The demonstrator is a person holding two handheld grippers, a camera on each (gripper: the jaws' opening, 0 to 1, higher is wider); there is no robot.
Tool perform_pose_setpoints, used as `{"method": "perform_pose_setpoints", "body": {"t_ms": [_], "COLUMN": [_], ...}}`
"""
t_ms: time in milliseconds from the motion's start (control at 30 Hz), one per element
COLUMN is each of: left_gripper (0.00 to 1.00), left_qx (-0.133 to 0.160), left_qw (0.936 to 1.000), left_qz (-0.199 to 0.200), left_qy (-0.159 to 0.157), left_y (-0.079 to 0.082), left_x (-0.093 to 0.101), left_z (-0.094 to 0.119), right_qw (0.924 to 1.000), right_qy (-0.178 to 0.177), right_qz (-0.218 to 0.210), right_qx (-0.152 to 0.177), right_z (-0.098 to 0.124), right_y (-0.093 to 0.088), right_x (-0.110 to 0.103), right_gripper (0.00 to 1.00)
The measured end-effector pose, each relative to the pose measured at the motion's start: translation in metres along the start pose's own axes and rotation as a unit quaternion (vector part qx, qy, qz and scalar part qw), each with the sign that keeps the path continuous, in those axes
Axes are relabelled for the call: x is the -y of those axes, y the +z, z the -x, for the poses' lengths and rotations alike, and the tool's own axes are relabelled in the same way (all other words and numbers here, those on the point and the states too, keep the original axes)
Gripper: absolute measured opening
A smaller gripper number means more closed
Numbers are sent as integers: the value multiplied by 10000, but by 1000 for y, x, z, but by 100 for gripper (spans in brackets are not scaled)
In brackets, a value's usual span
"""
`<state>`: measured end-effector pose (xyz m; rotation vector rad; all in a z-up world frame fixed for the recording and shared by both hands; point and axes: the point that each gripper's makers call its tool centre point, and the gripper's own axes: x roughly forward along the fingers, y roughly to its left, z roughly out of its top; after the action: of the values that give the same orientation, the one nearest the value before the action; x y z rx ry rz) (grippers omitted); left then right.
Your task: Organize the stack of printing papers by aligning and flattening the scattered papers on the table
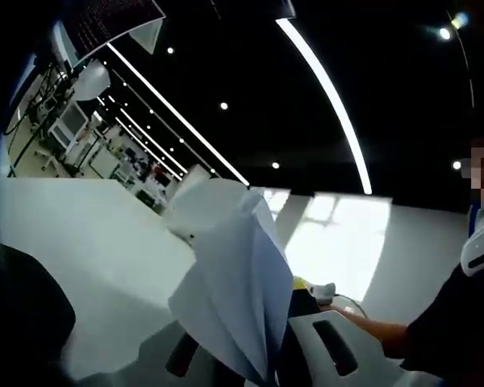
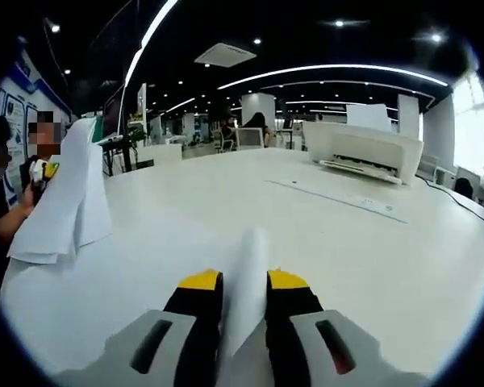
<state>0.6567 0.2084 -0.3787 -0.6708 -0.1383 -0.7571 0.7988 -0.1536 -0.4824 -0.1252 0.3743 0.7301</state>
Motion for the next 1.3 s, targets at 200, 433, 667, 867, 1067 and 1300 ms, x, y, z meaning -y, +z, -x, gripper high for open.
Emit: {"method": "perform_pose_setpoints", "body": {"t_ms": [200,433,667,867,1067,1300], "left_gripper": [6,6,6,6,6,6], "left_qx": [-1,-5,-21,-31,-60,-63], "left_qw": [10000,10000,10000,10000,10000,10000], "left_qz": [-6,-13,-18,-22,-21,-23], "left_qy": [-4,-16,-27,-37,-45,-43], "left_y": [0,0,0,0,-1,-1], "left_x": [0,0,0,0,0,0], "left_z": [0,0,0,1,0,1], "right_qw": [9996,9995,9978,9942,9863,9757], "right_qy": [226,226,265,237,337,438], "right_qz": [119,185,75,15,-178,-434], "right_qx": [-70,110,600,1048,1608,2105], "right_z": [-1,6,22,37,53,70], "right_y": [-1,5,25,44,64,79], "right_x": [-13,-15,-26,-24,-16,1], "right_gripper": [2,2,2,3,3,3]}}
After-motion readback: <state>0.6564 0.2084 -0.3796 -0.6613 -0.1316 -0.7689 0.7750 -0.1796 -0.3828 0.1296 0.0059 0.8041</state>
